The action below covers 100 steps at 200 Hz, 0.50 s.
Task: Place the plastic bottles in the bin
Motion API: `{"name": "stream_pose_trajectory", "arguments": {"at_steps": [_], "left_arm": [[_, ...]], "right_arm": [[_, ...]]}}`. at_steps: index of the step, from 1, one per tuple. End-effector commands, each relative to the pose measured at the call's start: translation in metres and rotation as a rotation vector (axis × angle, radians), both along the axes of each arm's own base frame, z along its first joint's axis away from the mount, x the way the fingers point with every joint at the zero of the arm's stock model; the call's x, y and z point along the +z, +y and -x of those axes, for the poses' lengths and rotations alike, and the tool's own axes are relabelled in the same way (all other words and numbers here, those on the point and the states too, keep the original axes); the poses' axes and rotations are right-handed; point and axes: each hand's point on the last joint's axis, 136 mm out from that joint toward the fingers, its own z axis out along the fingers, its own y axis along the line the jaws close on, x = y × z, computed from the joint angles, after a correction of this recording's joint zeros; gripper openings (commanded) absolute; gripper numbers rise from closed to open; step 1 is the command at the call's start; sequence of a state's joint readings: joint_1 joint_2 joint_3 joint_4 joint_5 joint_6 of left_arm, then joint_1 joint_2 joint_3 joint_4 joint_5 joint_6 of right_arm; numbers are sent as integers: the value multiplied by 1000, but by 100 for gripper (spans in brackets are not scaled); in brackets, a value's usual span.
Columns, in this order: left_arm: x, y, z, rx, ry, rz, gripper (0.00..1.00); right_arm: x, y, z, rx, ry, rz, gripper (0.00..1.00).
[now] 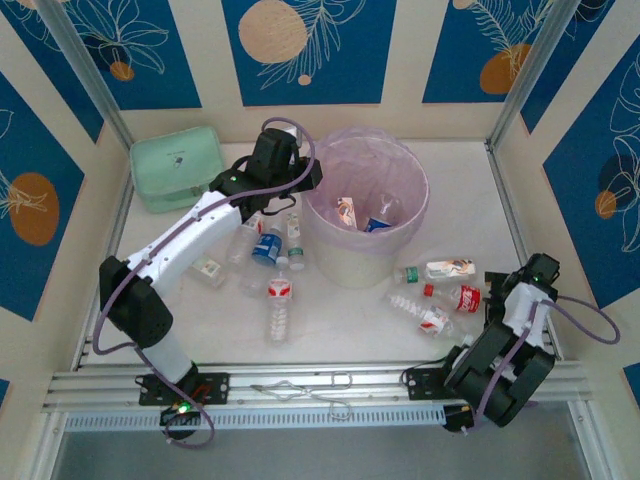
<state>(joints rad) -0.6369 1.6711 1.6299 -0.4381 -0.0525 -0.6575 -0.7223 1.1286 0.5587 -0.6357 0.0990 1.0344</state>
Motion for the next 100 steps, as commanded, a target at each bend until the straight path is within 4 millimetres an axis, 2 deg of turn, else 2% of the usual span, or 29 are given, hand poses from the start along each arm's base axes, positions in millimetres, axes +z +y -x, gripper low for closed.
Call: {"name": "stream_pose_trajectory", "arguments": {"at_steps": [1,38,71,100], "left_arm": [[-6,13,2,20,37,-32,29],[-7,12,3,20,44,-30,29],[-7,15,3,25,37,-39,30],[-10,14,3,26,41,-41,30]], "right_arm": [[-6,-1,-15,-12,-46,-29,100],[-20,0,-9,-17,24,-41,99],[-23,1,-6,-26,45,-42,93],[-21,0,-2,-18,71,-32,83]]}}
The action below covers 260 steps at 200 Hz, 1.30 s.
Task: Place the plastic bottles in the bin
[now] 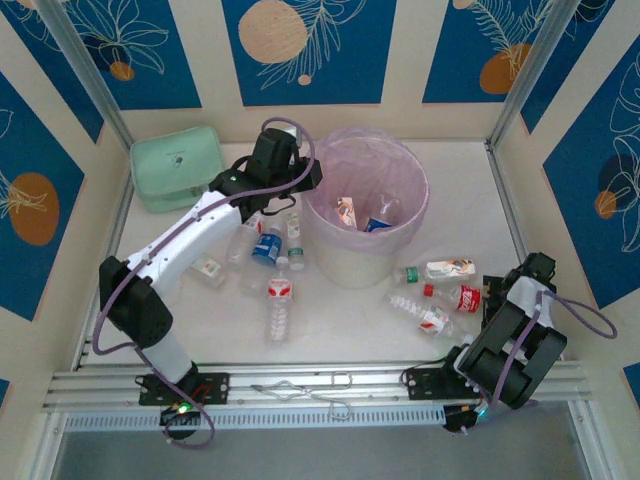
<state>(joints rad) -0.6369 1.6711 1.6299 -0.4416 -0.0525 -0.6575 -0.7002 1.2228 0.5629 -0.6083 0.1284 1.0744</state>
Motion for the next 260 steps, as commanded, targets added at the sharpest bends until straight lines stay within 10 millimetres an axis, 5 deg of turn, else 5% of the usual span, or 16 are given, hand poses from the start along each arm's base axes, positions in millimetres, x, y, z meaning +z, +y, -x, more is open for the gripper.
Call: {"name": "stream_pose_trajectory", "arguments": {"at_steps": [1,69,140,210,260], "left_arm": [[-10,14,2,26,39,-40,30],[-9,8,-2,13,42,-33,30],[-8,12,-1,24,45,-47,30],[-6,17,0,47,33,-51,30],[-6,16,0,38,30,-47,30]], "right_arm": [[-5,0,-2,5,9,-2,83],[10,-5,0,-53,-22,-8,54],[80,-15,-17,41,-155,98,34],[170,12,-67,207,-445,156,6],[295,22,-129,736,-474,741,0]]}}
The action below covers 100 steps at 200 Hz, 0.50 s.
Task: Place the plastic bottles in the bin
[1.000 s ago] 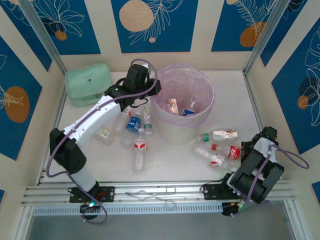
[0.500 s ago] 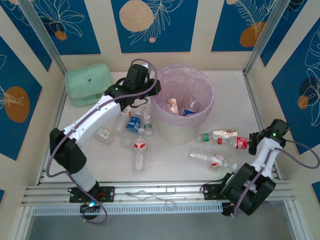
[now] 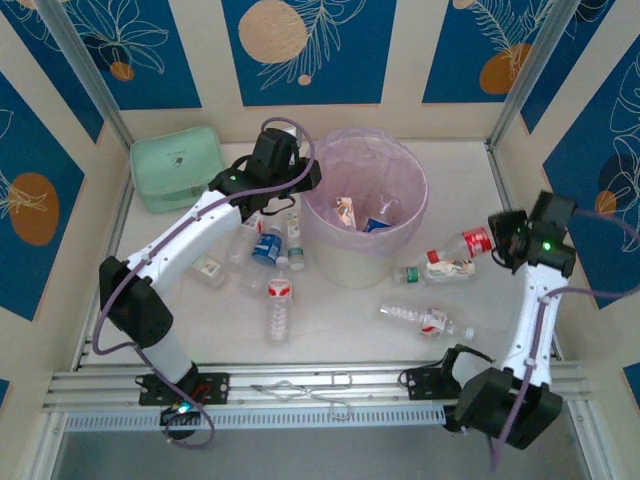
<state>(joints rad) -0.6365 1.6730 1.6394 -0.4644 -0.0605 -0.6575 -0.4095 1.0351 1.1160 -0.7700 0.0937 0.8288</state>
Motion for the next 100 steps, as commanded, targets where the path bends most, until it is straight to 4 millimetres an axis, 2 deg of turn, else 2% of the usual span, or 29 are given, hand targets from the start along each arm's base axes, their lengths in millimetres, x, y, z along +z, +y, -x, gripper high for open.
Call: {"name": "stream_pose_trajectory", "arguments": {"at_steps": [1,27,51,68,79,100], "left_arm": [[-5,13,0,31,20,-33,30],[-2,14,0,31,10,-28,30],[1,14,-1,29,0,-33,30],[1,14,-1,28,-3,-32,30],[2,14,-1,29,-5,-28,30],[4,14,-1,32,-9,-25,30]], "right_arm": [[68,-5,-21,149,-65,381,0],[141,5,-42,200,-178,690,0],[195,27,-61,264,-278,801,0],[226,61,-73,375,-401,803,0],[246,90,-77,466,-490,786,0],[268,147,-82,643,-563,819,0]]}}
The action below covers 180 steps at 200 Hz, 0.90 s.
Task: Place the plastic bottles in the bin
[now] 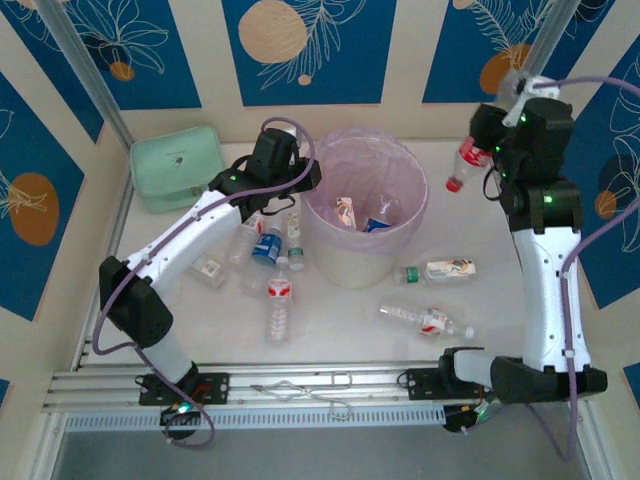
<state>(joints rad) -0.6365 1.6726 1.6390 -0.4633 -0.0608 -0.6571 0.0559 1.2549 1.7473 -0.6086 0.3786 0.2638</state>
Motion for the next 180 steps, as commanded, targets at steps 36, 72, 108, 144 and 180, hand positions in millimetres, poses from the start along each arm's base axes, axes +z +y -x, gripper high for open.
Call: {"name": "stream_pose_trajectory", "arguments": {"at_steps": [36,72,108,144,180], "left_arm": [[6,16,-1,38,-12,-28,30],[10,20,0,50,-23,-31,30],[11,20,-1,55,-30,-32,30],[11,20,-1,55,-31,-32,29],[12,20,-2,59,-35,-33,29]], "right_arm": [[21,132,-9,393,32,240,0],[-39,184,-12,556,236,365,0],[-111,193,-7,607,516,398,0],[-168,193,4,639,737,415,0],[-219,192,11,674,916,408,0]]}}
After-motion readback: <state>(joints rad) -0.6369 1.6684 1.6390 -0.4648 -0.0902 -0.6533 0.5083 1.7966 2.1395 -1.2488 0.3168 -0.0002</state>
